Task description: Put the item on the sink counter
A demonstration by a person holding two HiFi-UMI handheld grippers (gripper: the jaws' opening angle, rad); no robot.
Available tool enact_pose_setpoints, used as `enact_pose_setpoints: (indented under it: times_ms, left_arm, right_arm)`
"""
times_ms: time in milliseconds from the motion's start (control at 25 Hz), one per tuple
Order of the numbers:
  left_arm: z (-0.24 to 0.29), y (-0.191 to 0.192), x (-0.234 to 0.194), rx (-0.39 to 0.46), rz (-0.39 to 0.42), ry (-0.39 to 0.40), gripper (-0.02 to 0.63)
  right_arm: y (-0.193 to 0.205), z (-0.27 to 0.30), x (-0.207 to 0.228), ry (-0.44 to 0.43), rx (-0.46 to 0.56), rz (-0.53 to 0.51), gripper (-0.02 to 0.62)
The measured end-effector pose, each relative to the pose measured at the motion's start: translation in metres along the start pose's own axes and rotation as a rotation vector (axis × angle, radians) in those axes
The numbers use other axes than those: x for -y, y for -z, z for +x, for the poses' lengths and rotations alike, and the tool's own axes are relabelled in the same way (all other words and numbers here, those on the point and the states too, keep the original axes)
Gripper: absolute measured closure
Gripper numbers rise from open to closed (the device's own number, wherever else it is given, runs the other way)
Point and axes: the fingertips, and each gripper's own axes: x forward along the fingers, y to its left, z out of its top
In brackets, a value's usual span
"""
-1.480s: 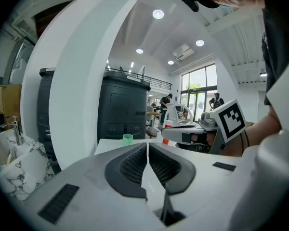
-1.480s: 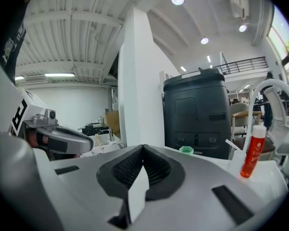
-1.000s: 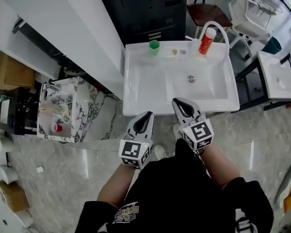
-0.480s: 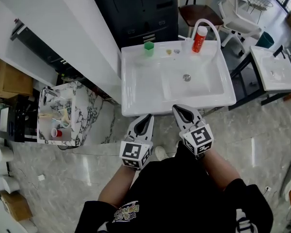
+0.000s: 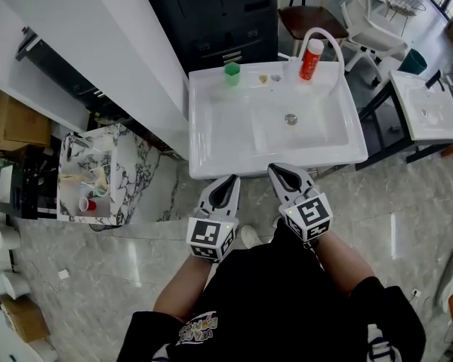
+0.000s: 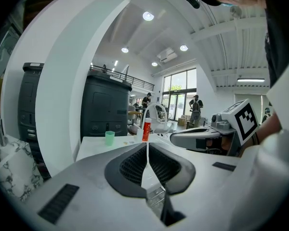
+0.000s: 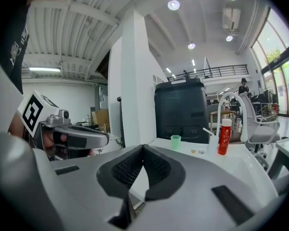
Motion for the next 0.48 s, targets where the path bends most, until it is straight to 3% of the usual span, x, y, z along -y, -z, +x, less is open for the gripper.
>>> enact_pose_setpoints:
  times_ms: [480]
  left_arm:
    - [-0.0018, 0.0015, 0.0024, 0.003, -0.002, 0.006, 0.584]
  right_arm:
    - [0.0009, -0.0036, -0.0032, 0.006, -0.001, 0.001, 0.541]
